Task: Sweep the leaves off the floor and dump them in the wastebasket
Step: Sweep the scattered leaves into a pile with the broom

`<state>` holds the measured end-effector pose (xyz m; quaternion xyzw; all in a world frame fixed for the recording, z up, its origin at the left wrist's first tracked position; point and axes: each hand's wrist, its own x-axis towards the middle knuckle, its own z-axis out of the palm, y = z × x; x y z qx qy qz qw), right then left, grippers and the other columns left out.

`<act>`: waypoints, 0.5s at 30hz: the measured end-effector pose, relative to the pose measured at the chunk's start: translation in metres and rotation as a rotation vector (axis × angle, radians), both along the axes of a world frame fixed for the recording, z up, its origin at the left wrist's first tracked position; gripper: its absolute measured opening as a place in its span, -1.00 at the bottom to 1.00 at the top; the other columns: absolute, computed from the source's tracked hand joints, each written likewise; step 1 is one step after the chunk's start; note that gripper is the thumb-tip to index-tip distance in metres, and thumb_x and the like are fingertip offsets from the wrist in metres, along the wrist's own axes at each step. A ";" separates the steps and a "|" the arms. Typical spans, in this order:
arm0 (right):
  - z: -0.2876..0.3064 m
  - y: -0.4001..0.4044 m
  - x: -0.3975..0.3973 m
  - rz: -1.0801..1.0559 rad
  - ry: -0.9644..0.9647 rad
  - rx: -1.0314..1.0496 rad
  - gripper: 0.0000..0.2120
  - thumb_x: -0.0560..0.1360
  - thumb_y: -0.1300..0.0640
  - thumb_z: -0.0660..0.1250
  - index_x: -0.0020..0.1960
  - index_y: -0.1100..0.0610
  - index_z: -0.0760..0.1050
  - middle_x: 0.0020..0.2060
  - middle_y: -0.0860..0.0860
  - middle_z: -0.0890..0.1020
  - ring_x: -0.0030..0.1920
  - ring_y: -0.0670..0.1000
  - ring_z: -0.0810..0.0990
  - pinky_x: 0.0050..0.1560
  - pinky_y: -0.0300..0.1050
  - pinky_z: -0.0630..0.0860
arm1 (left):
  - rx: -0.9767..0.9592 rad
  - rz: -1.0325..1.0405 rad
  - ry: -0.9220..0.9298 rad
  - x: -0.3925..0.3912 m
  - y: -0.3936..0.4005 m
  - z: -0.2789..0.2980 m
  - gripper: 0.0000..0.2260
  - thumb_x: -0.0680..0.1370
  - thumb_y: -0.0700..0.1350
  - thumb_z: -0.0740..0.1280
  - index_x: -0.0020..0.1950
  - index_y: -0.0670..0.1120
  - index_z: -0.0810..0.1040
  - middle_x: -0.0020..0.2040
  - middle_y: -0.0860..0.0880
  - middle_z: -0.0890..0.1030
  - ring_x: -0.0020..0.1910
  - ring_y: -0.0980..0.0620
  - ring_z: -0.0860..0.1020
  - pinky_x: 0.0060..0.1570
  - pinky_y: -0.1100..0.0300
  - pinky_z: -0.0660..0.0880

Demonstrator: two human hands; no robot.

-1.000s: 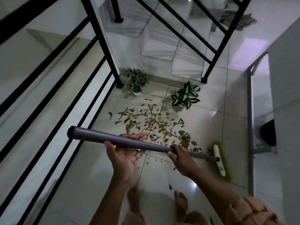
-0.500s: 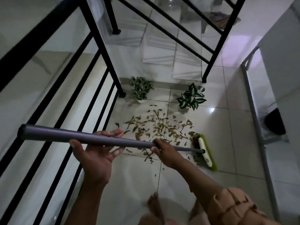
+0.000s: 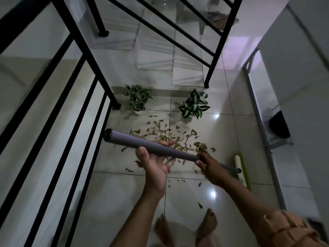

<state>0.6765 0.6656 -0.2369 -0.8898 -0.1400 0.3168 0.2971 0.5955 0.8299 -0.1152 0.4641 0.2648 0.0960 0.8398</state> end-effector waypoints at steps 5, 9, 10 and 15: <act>0.001 0.031 -0.002 0.070 0.016 0.067 -0.74 0.58 0.02 0.07 0.19 0.11 0.34 0.04 0.02 0.41 0.01 -0.02 0.41 -0.01 -0.15 0.35 | 0.049 0.101 0.039 -0.008 0.022 -0.005 -0.15 -0.03 0.59 0.23 -0.14 -0.11 0.46 -0.04 -0.10 0.66 0.11 -0.10 0.59 0.09 -0.13 0.47; 0.002 0.069 -0.014 0.100 0.033 0.171 -0.75 0.57 0.01 0.09 0.18 0.09 0.34 0.03 0.01 0.41 -0.01 -0.05 0.39 -0.05 -0.18 0.32 | 0.128 0.151 0.047 -0.029 0.051 0.004 -0.08 -0.07 0.62 0.18 -0.11 -0.13 0.45 0.01 -0.15 0.62 0.13 -0.11 0.57 0.07 -0.09 0.44; 0.003 0.079 -0.016 0.113 0.038 0.191 -0.76 0.56 0.00 0.10 0.16 0.09 0.35 0.02 0.01 0.41 -0.03 -0.05 0.40 -0.08 -0.19 0.32 | 0.146 0.161 0.041 -0.034 0.059 0.007 -0.08 -0.06 0.62 0.18 -0.11 -0.14 0.46 0.00 -0.16 0.62 0.13 -0.11 0.57 0.05 -0.07 0.43; 0.015 0.119 -0.026 0.184 0.071 0.239 -0.77 0.56 0.00 0.10 0.15 0.08 0.35 -0.01 -0.02 0.40 -0.10 -0.05 0.40 -0.24 -0.28 0.31 | 0.220 0.213 -0.007 -0.058 0.087 0.025 -0.17 -0.05 0.59 0.22 -0.18 -0.10 0.49 -0.15 -0.07 0.67 0.06 -0.10 0.61 0.02 -0.14 0.44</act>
